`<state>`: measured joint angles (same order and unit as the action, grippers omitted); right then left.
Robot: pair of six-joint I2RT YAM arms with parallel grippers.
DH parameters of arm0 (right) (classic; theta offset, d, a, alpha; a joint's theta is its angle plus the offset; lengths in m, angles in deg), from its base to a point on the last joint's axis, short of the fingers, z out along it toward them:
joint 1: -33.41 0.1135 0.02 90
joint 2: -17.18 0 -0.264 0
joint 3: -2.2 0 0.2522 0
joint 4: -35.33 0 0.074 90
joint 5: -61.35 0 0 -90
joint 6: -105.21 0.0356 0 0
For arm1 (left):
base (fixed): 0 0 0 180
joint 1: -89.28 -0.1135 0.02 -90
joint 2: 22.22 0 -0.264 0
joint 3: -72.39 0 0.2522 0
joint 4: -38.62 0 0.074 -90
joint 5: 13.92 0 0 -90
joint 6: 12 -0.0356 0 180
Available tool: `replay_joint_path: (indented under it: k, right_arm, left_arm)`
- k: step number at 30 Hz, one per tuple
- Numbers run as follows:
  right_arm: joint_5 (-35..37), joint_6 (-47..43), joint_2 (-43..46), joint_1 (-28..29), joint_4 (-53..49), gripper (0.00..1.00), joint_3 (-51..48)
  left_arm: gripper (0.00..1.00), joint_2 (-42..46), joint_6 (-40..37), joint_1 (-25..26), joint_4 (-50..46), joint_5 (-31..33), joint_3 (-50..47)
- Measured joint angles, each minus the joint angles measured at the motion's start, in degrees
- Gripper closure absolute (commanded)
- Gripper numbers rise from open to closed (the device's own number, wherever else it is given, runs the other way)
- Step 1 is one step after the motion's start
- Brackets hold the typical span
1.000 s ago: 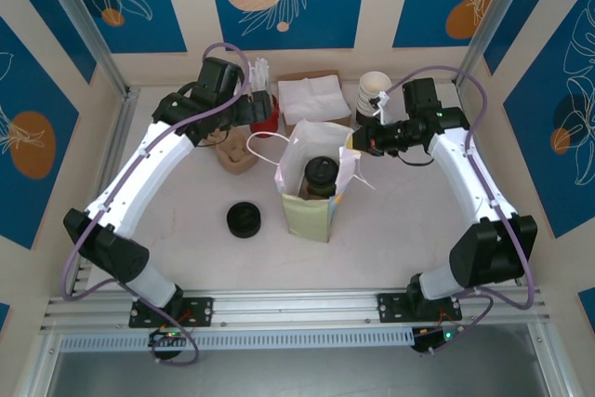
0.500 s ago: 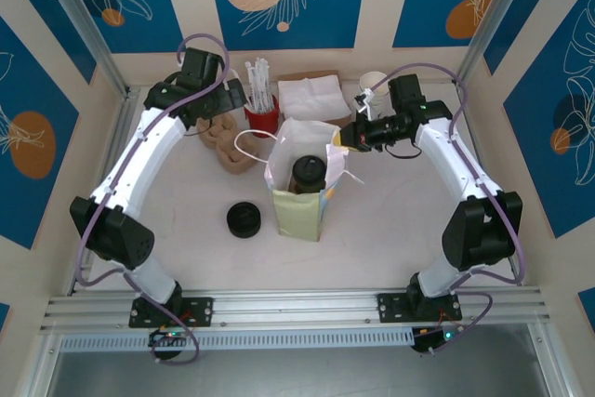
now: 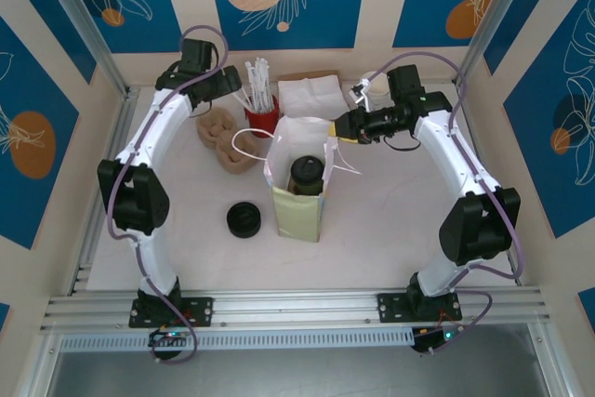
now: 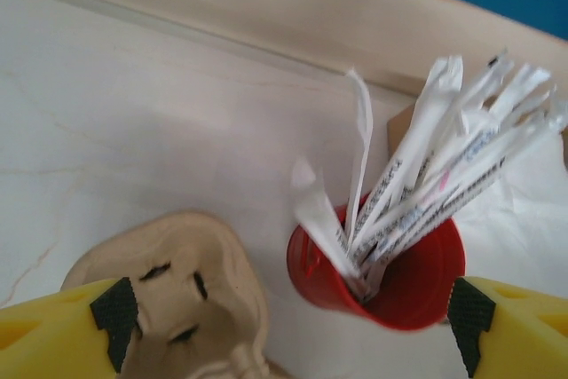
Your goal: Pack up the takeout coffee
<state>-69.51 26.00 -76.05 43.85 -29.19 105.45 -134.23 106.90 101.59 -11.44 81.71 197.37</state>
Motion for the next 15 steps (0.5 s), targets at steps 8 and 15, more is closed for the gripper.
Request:
replay_joint_path:
  k: [8,15]
  right_arm:
    - [-0.5,0.1,1.7,-3.1,-1.6,0.56,0.1]
    - [-0.1,0.6,7.9,-5.5,-1.5,0.56,0.0]
  left_arm:
    - [0.21,-4.7,0.0,-0.4,1.8,-1.8,6.3]
    - [0.25,-7.8,0.6,-1.4,2.0,-2.2,9.1]
